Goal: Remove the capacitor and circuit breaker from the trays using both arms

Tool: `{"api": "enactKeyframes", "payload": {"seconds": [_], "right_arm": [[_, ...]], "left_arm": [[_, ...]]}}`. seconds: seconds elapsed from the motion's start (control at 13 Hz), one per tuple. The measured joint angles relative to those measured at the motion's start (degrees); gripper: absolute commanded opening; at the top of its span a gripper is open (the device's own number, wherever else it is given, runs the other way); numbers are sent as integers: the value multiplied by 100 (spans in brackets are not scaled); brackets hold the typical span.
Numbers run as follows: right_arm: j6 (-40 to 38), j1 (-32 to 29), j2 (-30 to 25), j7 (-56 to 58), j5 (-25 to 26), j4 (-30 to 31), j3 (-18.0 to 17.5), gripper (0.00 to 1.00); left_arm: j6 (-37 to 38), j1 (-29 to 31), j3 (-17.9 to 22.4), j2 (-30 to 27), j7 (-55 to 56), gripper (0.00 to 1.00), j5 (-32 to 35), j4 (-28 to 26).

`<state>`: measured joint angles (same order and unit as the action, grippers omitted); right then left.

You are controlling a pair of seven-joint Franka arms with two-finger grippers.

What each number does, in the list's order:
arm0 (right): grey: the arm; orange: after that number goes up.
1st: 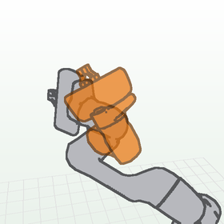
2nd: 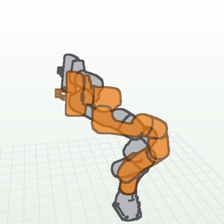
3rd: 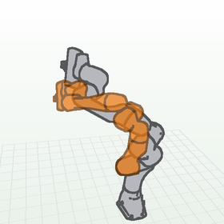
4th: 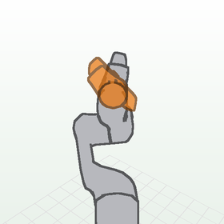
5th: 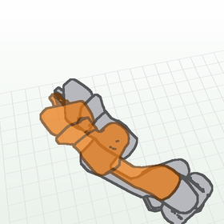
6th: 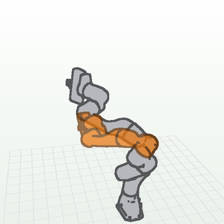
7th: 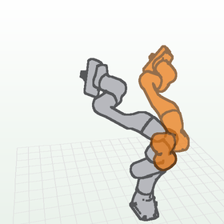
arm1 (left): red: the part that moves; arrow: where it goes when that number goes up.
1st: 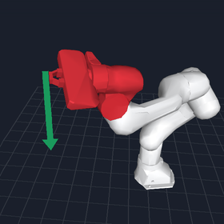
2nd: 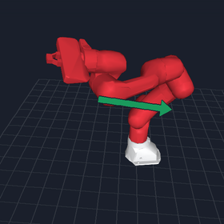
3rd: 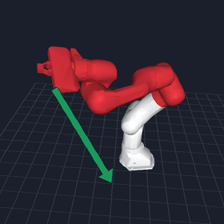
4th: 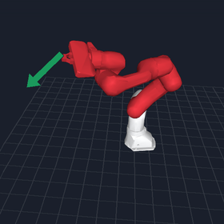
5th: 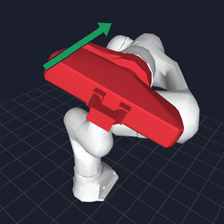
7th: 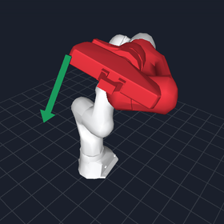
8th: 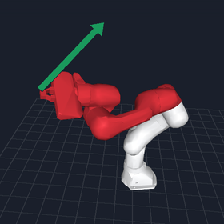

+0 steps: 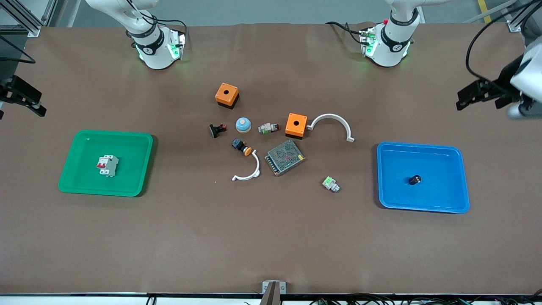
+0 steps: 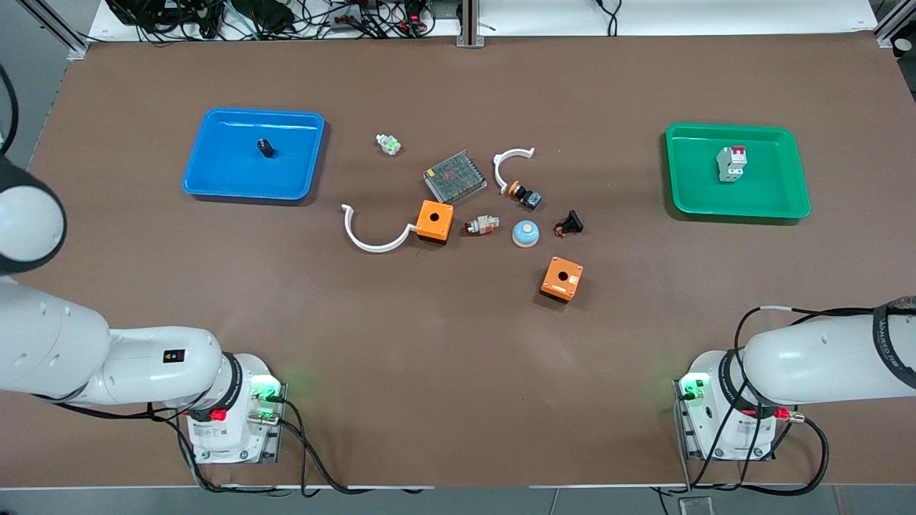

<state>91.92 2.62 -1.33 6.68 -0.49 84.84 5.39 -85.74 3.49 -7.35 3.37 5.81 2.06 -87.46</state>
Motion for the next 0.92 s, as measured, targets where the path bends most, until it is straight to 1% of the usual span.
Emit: {"api": "enactKeyframes", "payload": {"seconds": [0.15,0.31,0.46,0.62,0.69,0.77,0.92], "right_arm": [[-8,-42,47,-6,44,0,40,100],[31,-212,262,-26,46,15,67,100],[183,-454,603,-27,45,19,82,100],[301,-644,957,-27,45,23,93,100],[331,-715,1139,-27,45,26,96,100],[407,-763,1331,-27,45,31,96,100],[650,-820,1750,-27,45,56,98,100]], "left_arm": [[-468,8,3,393,53,100,261,-143],[-1045,37,5,703,327,100,314,-465],[-1825,106,5,860,518,100,321,-991],[-2738,159,6,954,673,100,321,-1646],[-3048,174,6,1018,729,100,321,-1892],[-3255,188,6,1117,762,100,321,-2056],[-3616,265,7,1402,788,100,323,-2199]]}}
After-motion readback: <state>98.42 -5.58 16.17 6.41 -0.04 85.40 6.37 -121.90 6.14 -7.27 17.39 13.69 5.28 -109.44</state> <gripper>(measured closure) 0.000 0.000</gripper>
